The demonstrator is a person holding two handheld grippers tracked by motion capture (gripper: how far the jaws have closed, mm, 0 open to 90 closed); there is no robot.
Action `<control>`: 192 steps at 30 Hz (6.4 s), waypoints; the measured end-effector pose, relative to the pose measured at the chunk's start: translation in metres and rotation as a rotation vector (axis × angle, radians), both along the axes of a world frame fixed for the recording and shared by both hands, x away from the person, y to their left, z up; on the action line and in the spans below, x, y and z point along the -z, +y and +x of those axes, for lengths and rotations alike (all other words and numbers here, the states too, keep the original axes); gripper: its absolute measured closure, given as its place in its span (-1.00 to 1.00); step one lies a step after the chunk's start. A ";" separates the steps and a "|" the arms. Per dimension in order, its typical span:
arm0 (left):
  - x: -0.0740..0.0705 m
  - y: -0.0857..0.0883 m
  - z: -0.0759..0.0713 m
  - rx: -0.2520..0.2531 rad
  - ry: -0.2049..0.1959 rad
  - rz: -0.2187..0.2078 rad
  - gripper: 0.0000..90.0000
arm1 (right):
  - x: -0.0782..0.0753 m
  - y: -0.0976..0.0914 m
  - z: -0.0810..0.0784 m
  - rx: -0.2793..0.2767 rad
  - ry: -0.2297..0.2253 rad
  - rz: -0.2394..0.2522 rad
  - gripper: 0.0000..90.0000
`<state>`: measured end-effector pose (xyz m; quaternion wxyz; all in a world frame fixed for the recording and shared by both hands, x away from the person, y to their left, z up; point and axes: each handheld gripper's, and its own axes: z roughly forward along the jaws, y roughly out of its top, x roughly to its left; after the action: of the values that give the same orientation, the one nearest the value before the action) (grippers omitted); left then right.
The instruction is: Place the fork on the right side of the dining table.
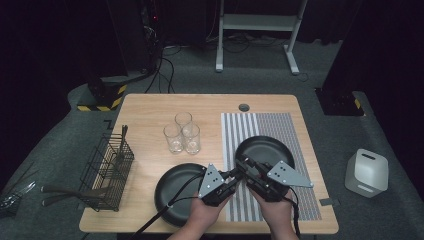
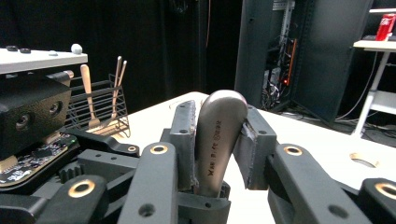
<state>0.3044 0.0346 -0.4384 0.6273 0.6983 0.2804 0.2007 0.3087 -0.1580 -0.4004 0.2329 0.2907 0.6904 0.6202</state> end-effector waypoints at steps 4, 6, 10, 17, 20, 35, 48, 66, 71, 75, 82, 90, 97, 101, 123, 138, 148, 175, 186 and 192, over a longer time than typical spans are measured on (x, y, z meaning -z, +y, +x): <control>0.000 0.000 0.000 -0.001 0.010 0.013 0.79 | 0.001 -0.001 0.000 0.003 -0.005 0.002 0.59; 0.002 0.000 0.000 0.004 0.021 0.032 0.71 | 0.001 -0.001 0.000 0.005 -0.003 0.006 0.59; 0.003 0.005 -0.001 0.010 0.016 0.057 0.59 | 0.002 -0.003 0.001 0.009 0.002 0.016 0.59; 0.000 0.026 -0.007 0.004 0.009 0.089 0.46 | 0.002 -0.003 0.004 0.010 0.016 0.026 0.59; 0.000 0.042 -0.010 -0.018 0.005 0.110 0.41 | 0.002 -0.003 0.007 0.005 0.026 0.034 0.60; 0.025 0.154 0.002 -0.277 0.115 0.197 0.16 | -0.004 0.002 0.013 0.044 0.087 0.023 0.60; 0.050 0.192 0.011 -0.343 0.112 0.228 0.06 | -0.006 0.006 0.010 0.094 0.088 -0.004 0.59; 0.076 0.205 0.020 -0.400 0.154 0.185 -0.12 | -0.013 0.008 0.016 0.060 0.088 -0.027 0.62; 0.079 0.207 0.019 -0.399 0.150 0.174 -0.12 | -0.012 0.007 0.021 0.069 0.076 -0.017 0.62; 0.080 0.206 0.020 -0.396 0.140 0.184 -0.13 | -0.011 0.010 0.023 0.079 0.061 -0.020 0.62; 0.081 0.205 0.020 -0.380 0.144 0.187 -0.14 | -0.013 0.018 0.032 0.095 0.055 -0.024 0.62; 0.081 0.206 0.021 -0.373 0.147 0.175 -0.14 | -0.019 0.032 0.043 0.104 0.039 -0.045 0.62; 0.081 0.208 0.021 -0.371 0.150 0.163 -0.14 | -0.022 0.043 0.056 0.112 0.035 -0.061 0.62; 0.082 0.207 0.020 -0.366 0.151 0.168 -0.15 | -0.022 0.047 0.064 0.116 0.040 -0.061 0.62; 0.082 0.207 0.020 -0.356 0.147 0.165 -0.14 | -0.020 0.057 0.119 0.194 0.054 -0.084 0.62; 0.082 0.207 0.020 -0.348 0.145 0.165 -0.14 | -0.028 0.057 0.157 0.264 0.037 -0.098 0.62; 0.082 0.207 0.020 -0.344 0.144 0.164 -0.14 | -0.031 0.063 0.183 0.303 0.034 -0.125 0.62; 0.082 0.207 0.020 -0.338 0.147 0.151 -0.14 | -0.020 0.067 0.218 0.356 0.070 -0.123 0.62; 0.082 0.208 0.020 -0.341 0.149 0.150 -0.12 | -0.017 0.071 0.219 0.353 0.072 -0.137 0.62; 0.082 0.208 0.020 -0.341 0.148 0.149 -0.12 | -0.017 0.072 0.218 0.346 0.073 -0.139 0.62</control>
<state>0.3246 0.2430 -0.5201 0.5084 0.6982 0.4242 0.2723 0.5270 -0.0862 -0.3831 0.3305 0.4107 0.6793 0.5105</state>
